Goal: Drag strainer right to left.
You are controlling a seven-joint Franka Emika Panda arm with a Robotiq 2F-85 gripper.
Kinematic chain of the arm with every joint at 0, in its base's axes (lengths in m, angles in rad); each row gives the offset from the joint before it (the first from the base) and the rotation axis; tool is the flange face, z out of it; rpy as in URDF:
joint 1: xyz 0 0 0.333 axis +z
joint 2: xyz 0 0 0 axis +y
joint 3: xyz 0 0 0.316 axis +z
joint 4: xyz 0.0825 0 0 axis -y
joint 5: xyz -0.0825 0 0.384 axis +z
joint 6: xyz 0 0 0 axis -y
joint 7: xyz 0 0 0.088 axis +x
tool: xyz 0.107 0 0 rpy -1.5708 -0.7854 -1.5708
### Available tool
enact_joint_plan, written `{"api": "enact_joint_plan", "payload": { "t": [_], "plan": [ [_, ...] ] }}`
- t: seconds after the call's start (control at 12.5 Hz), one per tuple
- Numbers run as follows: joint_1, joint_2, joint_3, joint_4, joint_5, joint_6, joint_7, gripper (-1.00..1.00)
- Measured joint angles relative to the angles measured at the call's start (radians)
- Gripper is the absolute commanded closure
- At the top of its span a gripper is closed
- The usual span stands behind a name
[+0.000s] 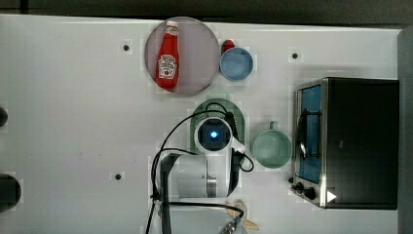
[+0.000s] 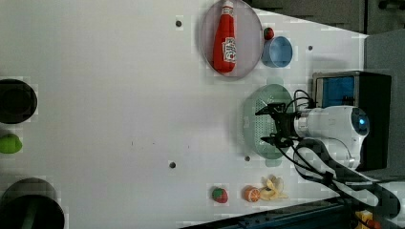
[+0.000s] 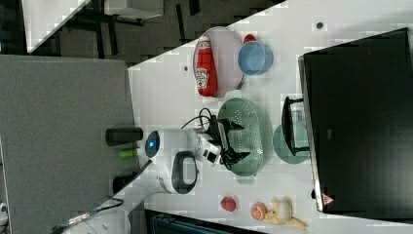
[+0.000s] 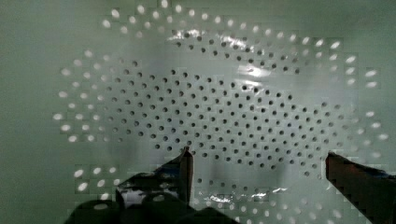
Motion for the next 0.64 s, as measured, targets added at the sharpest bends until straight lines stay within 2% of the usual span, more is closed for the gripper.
{"api": "enact_joint_plan", "payload": {
  "t": [0.4, 0.64],
  "plan": [
    [0.025, 0.049, -0.017, -0.002, -0.001, 0.064, 0.085, -1.0],
    [0.044, 0.038, 0.01, 0.0, 0.017, 0.077, 0.146, -1.0]
  ]
}}
